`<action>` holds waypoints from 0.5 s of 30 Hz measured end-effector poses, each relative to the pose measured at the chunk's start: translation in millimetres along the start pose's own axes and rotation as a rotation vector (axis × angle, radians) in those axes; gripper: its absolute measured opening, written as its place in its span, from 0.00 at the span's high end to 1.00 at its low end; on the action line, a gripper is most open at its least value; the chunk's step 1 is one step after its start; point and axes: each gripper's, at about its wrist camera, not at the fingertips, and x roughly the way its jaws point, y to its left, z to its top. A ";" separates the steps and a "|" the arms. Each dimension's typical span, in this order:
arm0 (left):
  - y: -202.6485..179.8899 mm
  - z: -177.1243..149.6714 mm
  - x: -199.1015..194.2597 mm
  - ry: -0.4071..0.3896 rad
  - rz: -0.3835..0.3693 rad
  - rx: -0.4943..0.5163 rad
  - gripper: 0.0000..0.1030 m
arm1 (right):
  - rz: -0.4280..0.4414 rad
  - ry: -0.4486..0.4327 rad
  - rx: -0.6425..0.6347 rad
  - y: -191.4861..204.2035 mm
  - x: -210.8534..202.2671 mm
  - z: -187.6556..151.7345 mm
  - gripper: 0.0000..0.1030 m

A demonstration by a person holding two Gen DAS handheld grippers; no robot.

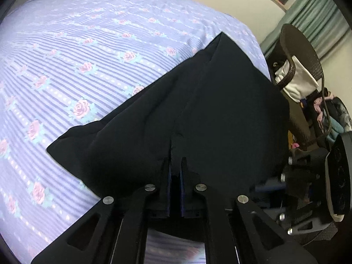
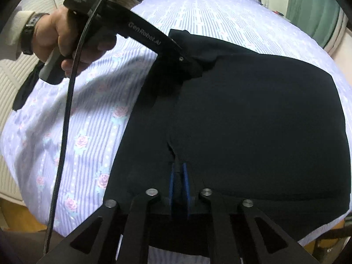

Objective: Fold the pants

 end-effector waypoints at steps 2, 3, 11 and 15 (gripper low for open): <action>-8.6 -1.4 -11.2 -0.015 0.040 -0.023 0.80 | 0.017 -0.017 0.006 -7.1 -9.0 5.6 0.52; -13.0 -2.9 -17.7 -0.026 0.064 -0.040 0.76 | 0.031 -0.030 0.007 -10.9 -15.3 7.9 0.45; -42.5 -31.2 -65.0 -0.133 0.249 -0.273 0.33 | 0.144 -0.073 -0.027 -65.1 -74.5 19.8 0.26; -45.7 -45.8 -62.4 -0.145 0.361 -0.416 0.31 | 0.114 -0.075 0.032 -138.4 -88.5 32.9 0.22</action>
